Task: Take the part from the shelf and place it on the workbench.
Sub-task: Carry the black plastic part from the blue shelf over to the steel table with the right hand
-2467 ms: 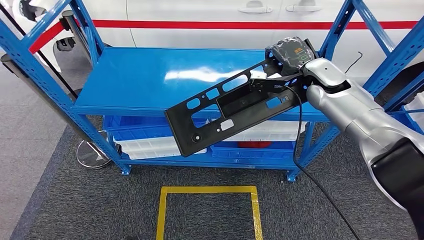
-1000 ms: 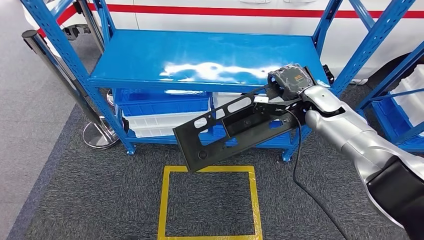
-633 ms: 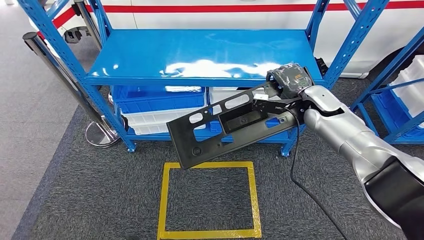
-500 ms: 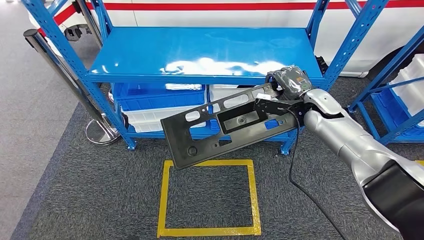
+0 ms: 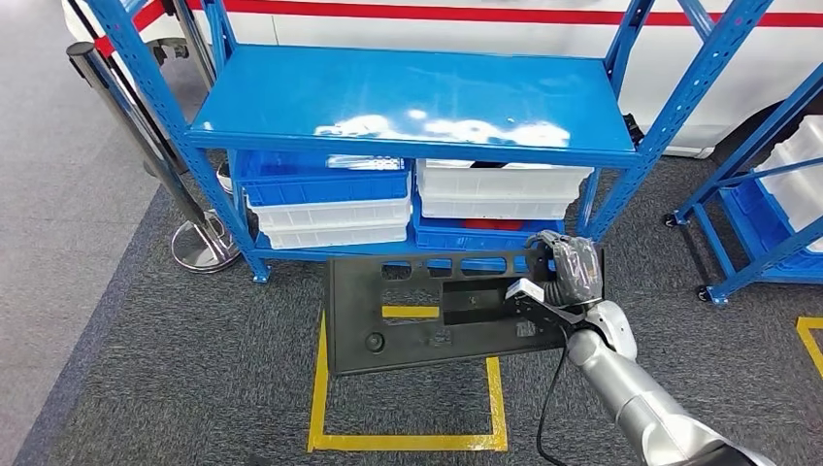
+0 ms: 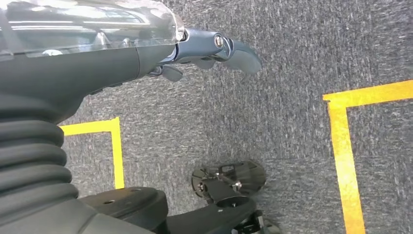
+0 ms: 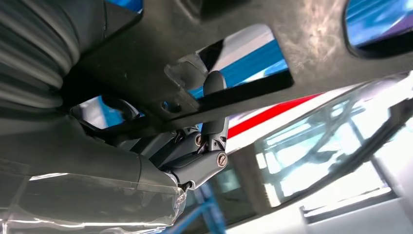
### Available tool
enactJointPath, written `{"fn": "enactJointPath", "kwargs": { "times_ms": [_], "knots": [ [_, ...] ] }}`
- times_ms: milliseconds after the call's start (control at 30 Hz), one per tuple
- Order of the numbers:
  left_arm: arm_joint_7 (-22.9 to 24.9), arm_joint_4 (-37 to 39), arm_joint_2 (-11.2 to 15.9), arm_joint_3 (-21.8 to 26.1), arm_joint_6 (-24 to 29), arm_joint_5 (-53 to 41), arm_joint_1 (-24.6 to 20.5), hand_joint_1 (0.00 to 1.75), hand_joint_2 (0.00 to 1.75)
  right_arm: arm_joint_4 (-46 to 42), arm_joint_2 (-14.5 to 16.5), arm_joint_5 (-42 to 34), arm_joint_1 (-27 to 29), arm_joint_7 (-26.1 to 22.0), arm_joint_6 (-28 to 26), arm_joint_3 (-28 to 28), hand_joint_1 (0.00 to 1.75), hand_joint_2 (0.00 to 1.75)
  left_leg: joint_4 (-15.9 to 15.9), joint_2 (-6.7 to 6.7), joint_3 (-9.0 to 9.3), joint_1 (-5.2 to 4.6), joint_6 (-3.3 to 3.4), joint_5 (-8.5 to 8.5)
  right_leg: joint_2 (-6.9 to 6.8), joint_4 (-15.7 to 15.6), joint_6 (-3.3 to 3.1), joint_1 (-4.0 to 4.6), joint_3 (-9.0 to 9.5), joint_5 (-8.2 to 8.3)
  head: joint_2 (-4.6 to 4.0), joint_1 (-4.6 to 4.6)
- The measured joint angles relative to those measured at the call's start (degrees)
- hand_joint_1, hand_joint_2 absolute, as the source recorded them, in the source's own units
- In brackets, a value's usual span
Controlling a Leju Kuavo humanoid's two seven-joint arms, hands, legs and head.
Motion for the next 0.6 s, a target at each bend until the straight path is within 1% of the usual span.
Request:
{"fn": "enactJointPath", "kwargs": {
  "times_ms": [33, 67, 100, 167, 200, 233, 267, 333, 367, 400, 433, 467, 500, 533, 567, 600],
  "knots": [
    [0.0, 0.0, 0.0, 0.0, -0.1, 0.0, 0.0, 0.0, 1.75, -0.5, 0.0, 0.1, 0.1, 0.5, 0.0, -0.8, 1.75, 1.75, 0.5, 0.13, -0.32, -0.15, -0.24, -0.2, -0.15, -2.9, -0.25, 0.07, 1.42, 0.84, 0.0, -0.01],
    [0.0, 0.0, 0.1, 0.0, -0.1, 0.0, -0.1, 0.0, 1.75, -1.0, 0.0, 0.2, 0.2, 0.8, -0.1, -1.5, 1.75, 1.75, 0.9, 0.29, -0.58, -0.29, -0.49, -0.32, -0.26, -4.5, -0.59, 0.18, 2.12, 1.07, 0.0, -0.01],
    [0.0, 0.0, 0.1, 0.0, -0.2, 0.0, 0.0, 0.0, 1.75, -1.4, 0.0, 0.2, 0.4, 1.0, -0.2, -2.2, 1.75, 1.75, 1.1, 0.44, -0.77, -0.43, -0.71, -0.36, -0.24, -4.9, -1.02, 0.34, 2.16, 0.83, 0.0, -0.01],
    [0.0, 0.0, 0.1, 0.1, -0.3, 0.0, 0.0, 0.0, 1.75, -2.1, -0.1, 0.0, 0.8, 1.1, -0.4, -3.2, 1.75, 1.75, 1.1, 0.79, -0.97, -0.46, -1.18, -0.44, 0.24, -5.1, -1.87, 0.31, 1.87, 1.14, 0.0, -0.01],
    [0.0, 0.0, 0.1, 0.1, -0.4, 0.0, 0.0, 0.0, 1.75, -2.5, -0.1, -0.1, 0.9, 1.1, -0.5, -3.5, 1.75, 1.75, 1.6, 0.89, -1.16, -0.41, -1.45, -0.91, 0.48, -5.2, -2.27, 0.24, 1.81, 1.31, 0.0, -0.01],
    [0.1, 0.0, 0.1, 0.1, -0.4, 0.0, -0.1, 0.0, 1.75, -2.8, -0.2, -0.3, 1.0, 1.2, -0.5, -3.8, 1.75, 1.75, 2.8, 0.93, -1.68, -0.34, -1.74, -1.94, 0.71, -5.3, -2.65, 0.16, 1.77, 1.49, 0.0, -0.02],
    [0.1, 0.0, 0.1, 0.1, -0.4, 0.0, -0.1, 0.0, 1.75, -3.0, -0.3, -0.4, 1.0, 1.5, -0.5, -4.0, 1.75, 1.75, 5.2, 0.89, -2.68, -0.23, -2.01, -3.53, 0.94, -5.4, -2.97, 0.08, 1.73, 1.65, 0.0, -0.02],
    [0.1, 0.0, 0.1, 0.1, -0.4, 0.0, -0.1, 0.0, 1.75, -3.1, -0.5, -0.8, 1.0, 2.5, -0.3, -4.2, 1.75, 1.75, 12.5, 0.84, -5.71, -0.06, -2.38, -7.2, 1.52, -5.4, -3.32, 0.17, 1.51, 1.85, 0.0, -0.02],
    [0.1, 0.0, 0.1, 0.1, -0.5, 0.1, -0.1, 0.0, 1.75, -3.1, -0.6, -1.1, 1.0, 3.1, -0.2, -4.2, 1.75, 1.75, 15.6, 0.84, -7.03, -0.02, -2.45, -8.24, 1.88, -5.4, -3.37, 0.21, 1.39, 1.94, 0.0, -0.02],
    [0.1, 0.0, 0.1, 0.1, -0.5, 0.1, -0.1, 0.0, 1.75, -3.1, -0.7, -1.3, 1.0, 3.6, -0.1, -4.2, 1.75, 1.75, 17.0, 0.82, -7.57, -0.01, -2.42, -8.27, 2.29, -5.4, -3.36, 0.24, 1.31, 2.03, 0.0, -0.02],
    [0.1, 0.0, 0.1, 0.1, -0.6, 0.1, 0.0, 0.0, 1.75, -3.1, -0.9, -1.4, 1.0, 4.0, 0.0, -4.2, 1.75, 1.75, 16.2, 0.72, -7.06, -0.01, -2.28, -7.24, 2.74, -5.4, -3.31, 0.27, 1.27, 2.11, 0.0, -0.02],
    [0.1, 0.0, 0.1, 0.1, -0.6, 0.1, 0.0, 0.0, 1.75, -3.1, -1.1, -1.3, 0.9, 4.4, 0.0, -4.2, 1.75, 1.75, 13.3, 0.34, -5.57, -0.03, -2.01, -5.38, 3.23, -5.4, -3.2, 0.3, 1.28, 2.19, 0.0, -0.02],
    [0.1, 0.0, 0.1, 0.1, -0.6, 0.1, 0.0, 0.0, 1.75, -3.1, -1.3, -1.1, 0.8, 4.8, -0.1, -4.2, 1.75, 1.75, 9.2, -0.66, -3.58, -0.05, -1.6, -3.45, 3.7, -5.4, -3.08, 0.29, 1.3, 2.28, 0.0, -0.02],
    [0.1, 0.0, 0.1, 0.2, -0.7, 0.1, 0.0, 0.0, 1.75, -3.1, -1.4, -0.7, 0.6, 5.3, -0.2, -4.2, 1.75, 1.75, 5.5, -1.88, -1.76, -0.03, -1.22, -2.02, 4.18, -5.4, -2.87, 0.33, 1.23, 2.41, 0.0, -0.02],
    [0.1, 0.0, 0.2, 0.2, -0.7, 0.1, -0.1, 0.0, 1.75, -3.1, -1.6, -0.1, 0.4, 5.8, -0.3, -4.3, 1.75, 1.75, 2.8, -2.88, -0.48, -0.07, -0.93, -1.23, 4.63, -5.3, -2.56, 0.25, 1.02, 2.61, 0.0, -0.02],
    [0.1, 0.0, 0.2, 0.2, -0.7, 0.0, -0.1, 0.0, 1.75, -3.1, -1.9, 0.6, 0.1, 6.3, -0.4, -4.3, 1.75, 1.75, 1.4, -3.54, 0.08, -0.13, -0.76, -1.06, 5.12, -5.4, -2.17, 0.09, 0.73, 2.86, 0.0, -0.02]
  ]
}}
